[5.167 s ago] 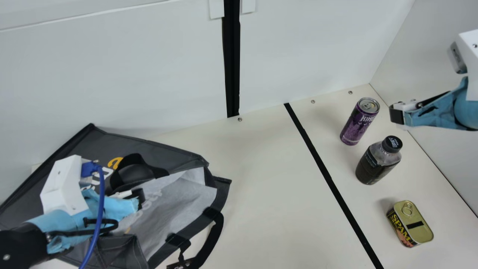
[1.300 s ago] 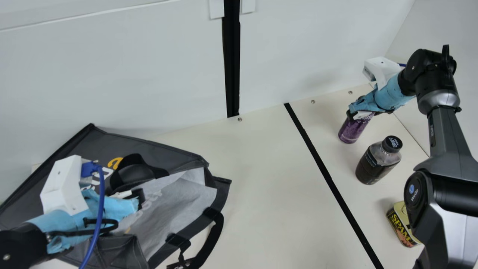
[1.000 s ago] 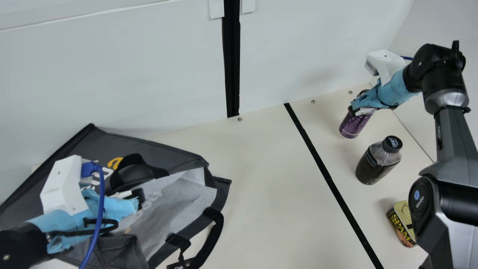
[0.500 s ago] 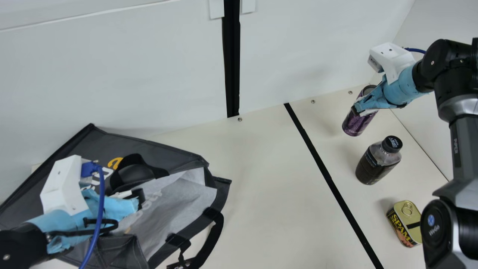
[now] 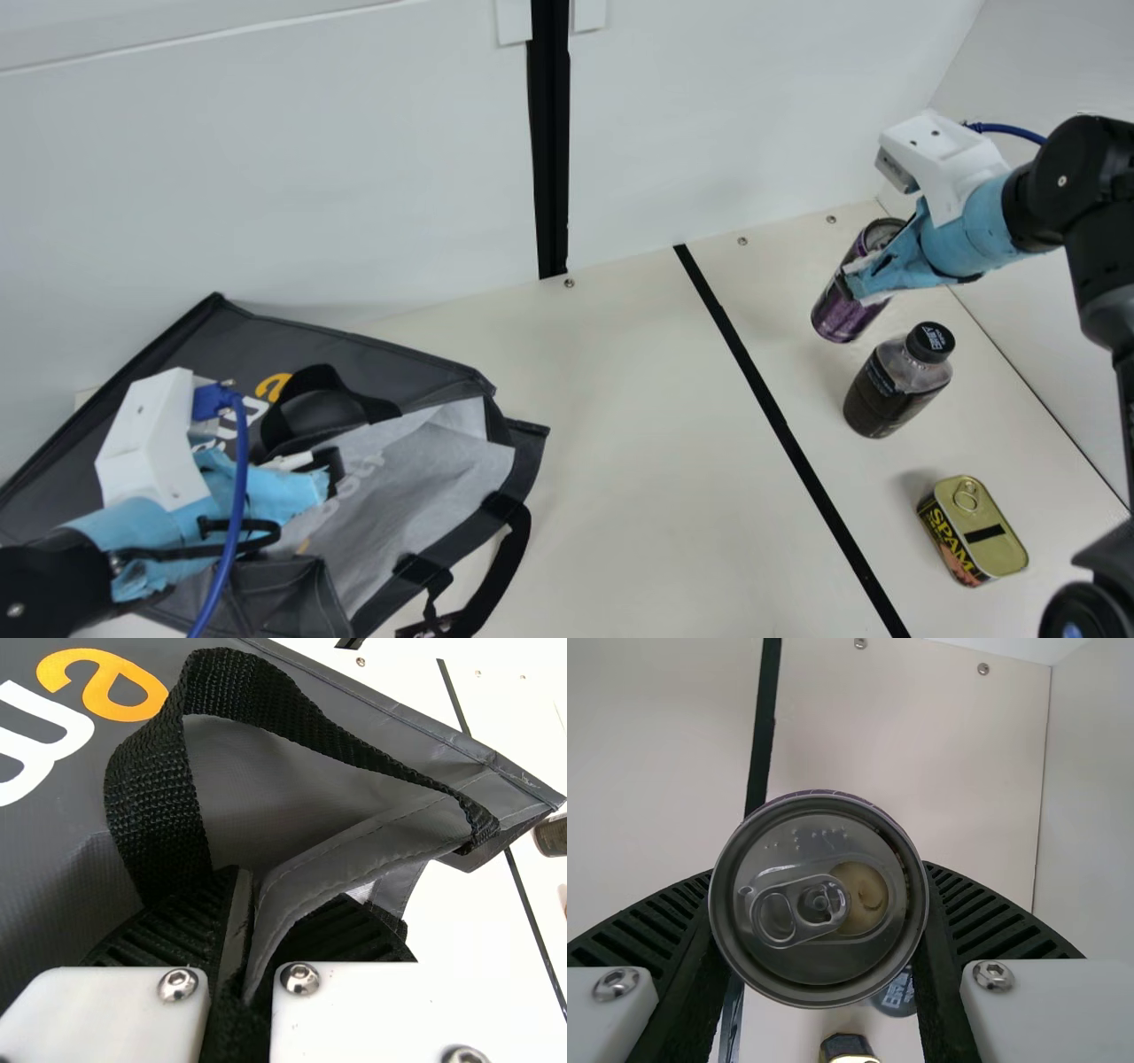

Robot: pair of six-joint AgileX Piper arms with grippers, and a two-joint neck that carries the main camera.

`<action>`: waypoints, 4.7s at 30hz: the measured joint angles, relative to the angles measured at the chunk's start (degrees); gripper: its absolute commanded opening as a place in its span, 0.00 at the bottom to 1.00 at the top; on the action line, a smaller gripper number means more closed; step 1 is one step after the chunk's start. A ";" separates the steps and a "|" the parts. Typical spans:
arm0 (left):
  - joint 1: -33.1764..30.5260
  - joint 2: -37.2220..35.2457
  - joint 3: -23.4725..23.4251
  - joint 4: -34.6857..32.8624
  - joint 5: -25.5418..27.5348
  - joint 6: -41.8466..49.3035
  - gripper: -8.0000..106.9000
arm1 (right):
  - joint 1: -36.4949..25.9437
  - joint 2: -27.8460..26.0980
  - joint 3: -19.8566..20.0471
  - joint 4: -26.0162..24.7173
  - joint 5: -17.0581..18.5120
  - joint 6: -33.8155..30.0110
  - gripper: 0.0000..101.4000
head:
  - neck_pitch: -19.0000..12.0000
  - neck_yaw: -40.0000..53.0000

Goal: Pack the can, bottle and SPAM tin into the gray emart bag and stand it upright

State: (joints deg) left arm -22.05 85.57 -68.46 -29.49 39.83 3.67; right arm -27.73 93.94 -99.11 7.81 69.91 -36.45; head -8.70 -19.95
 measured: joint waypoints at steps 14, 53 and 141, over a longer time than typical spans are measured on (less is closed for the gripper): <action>0.00 0.00 0.00 0.00 0.00 0.00 0.00 | 0.36 -9.36 10.12 3.54 0.00 -4.67 0.00 | 0.00 0.09; 0.00 0.00 0.00 0.00 0.00 0.00 0.00 | 15.74 -22.53 27.30 11.75 -0.09 -14.27 0.00 | 0.00 0.00; 0.00 0.00 0.00 0.00 0.00 0.00 0.00 | 32.81 -18.72 36.57 52.18 -9.52 -40.80 0.00 | 0.00 0.00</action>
State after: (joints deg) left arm -22.05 85.57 -68.46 -29.49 39.83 3.67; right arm 5.09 75.22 -62.54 59.99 60.39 -77.25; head -8.70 -19.95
